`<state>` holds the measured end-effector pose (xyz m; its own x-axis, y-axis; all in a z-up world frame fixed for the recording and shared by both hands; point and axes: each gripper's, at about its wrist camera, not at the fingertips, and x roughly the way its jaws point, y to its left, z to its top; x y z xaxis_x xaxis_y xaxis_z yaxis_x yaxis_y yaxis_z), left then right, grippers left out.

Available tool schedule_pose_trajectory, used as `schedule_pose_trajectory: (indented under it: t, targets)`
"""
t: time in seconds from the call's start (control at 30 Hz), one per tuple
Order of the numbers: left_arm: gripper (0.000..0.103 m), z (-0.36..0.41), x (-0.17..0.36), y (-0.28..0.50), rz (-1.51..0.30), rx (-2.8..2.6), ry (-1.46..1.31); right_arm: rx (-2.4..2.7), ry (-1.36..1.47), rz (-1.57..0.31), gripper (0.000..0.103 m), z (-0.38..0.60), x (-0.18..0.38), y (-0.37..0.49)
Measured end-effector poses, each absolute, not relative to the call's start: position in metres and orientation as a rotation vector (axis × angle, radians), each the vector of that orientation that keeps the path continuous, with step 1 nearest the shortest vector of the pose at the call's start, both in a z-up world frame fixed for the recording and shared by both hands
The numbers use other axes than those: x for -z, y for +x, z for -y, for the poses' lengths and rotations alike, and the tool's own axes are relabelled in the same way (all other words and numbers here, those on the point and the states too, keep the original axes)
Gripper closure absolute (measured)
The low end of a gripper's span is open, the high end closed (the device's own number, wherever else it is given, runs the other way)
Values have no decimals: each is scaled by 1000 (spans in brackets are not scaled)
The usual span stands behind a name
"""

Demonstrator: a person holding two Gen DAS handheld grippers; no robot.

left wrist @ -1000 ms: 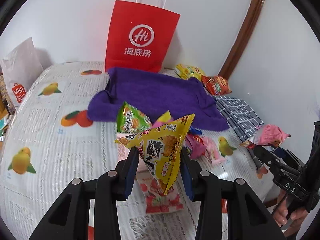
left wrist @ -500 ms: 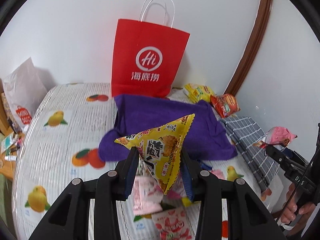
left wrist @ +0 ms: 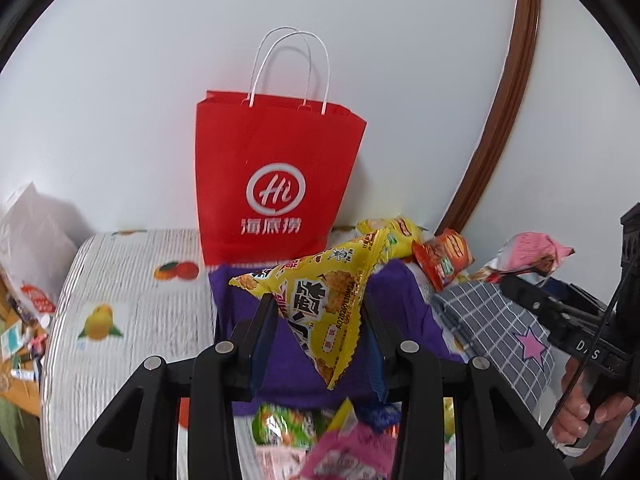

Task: Organize snacks
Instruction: 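Carry both bags onto the purple towel while the right gripper releases the pink bag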

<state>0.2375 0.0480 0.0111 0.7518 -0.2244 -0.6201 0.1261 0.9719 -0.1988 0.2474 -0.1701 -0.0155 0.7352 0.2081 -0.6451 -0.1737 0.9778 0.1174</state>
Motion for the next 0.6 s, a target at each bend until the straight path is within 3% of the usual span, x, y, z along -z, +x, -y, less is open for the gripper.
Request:
schedule_pose_trajectory:
  t: [0.3, 0.6]
  targets:
    - [65, -45, 3, 300, -711, 182, -186, -226, 58, -736, 32, 162, 29, 310]
    - [65, -66, 54, 341, -795, 128, -211, -259, -26, -810, 32, 140, 72, 358]
